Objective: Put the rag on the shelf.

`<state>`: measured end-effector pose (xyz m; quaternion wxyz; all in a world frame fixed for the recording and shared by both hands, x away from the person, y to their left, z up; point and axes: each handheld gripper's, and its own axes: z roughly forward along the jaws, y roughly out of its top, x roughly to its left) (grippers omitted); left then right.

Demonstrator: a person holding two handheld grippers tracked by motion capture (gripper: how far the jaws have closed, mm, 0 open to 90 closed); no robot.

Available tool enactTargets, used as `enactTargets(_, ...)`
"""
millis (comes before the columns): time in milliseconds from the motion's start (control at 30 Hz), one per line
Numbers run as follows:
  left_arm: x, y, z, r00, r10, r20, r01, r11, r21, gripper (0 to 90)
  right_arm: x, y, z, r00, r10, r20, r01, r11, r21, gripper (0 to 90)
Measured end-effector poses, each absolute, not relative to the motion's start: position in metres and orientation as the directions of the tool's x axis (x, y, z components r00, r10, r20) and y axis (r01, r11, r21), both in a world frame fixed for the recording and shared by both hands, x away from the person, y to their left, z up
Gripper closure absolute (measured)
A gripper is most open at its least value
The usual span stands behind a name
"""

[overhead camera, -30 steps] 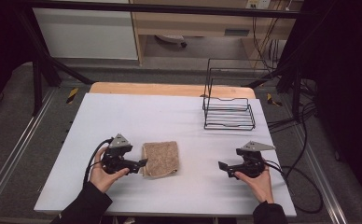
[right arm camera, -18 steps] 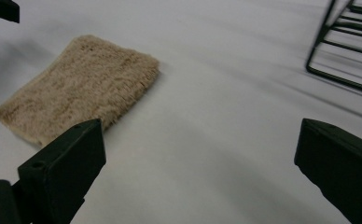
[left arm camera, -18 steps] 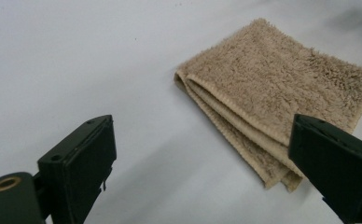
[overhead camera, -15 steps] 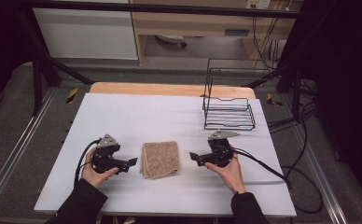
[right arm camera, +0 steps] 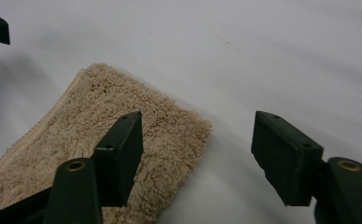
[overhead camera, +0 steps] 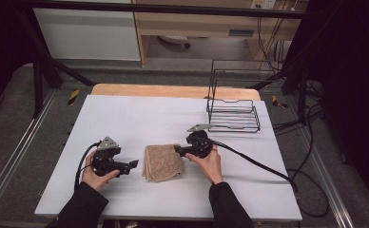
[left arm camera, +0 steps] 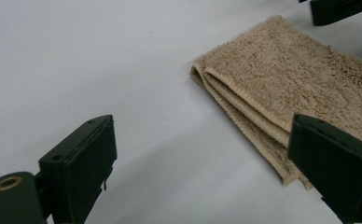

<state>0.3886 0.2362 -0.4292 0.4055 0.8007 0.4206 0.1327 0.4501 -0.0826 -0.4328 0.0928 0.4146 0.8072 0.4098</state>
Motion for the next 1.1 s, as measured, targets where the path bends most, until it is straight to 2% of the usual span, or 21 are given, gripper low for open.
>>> enactTargets(233, 0.389, 0.238, -0.428, 0.608, 0.782, -0.133, 0.565, -0.309, 0.765, 9.4, 0.457, -0.073, -0.443, -0.635, 0.744, 0.210, 0.622, 0.329, 0.711, 56.6)
enactTargets(500, 0.391, 0.238, -0.428, 0.601, 0.787, -0.142, 0.568, -0.295, 0.768, 11.6, 0.459, -0.071, -0.450, -0.625, 0.742, 0.243, 0.651, 0.323, 0.687, 68.1)
enactTargets(633, 0.395, 0.236, -0.426, 0.598, 0.788, -0.148, 0.566, -0.284, 0.774, 14.5, 0.458, -0.071, -0.449, -0.616, 0.747, 0.249, 0.657, 0.314, 0.685, 80.8)
enactTargets(800, 0.406, 0.228, -0.423, 0.577, 0.801, -0.160, 0.577, -0.261, 0.774, 21.3, 0.456, -0.072, -0.446, -0.613, 0.753, 0.239, 0.654, 0.314, 0.688, 84.4)
enactTargets(1100, 0.432, 0.198, -0.425, 0.592, 0.793, -0.142, 0.588, -0.305, 0.749, 33.9, 0.450, -0.074, -0.443, -0.614, 0.763, 0.202, 0.644, 0.337, 0.687, 83.7)
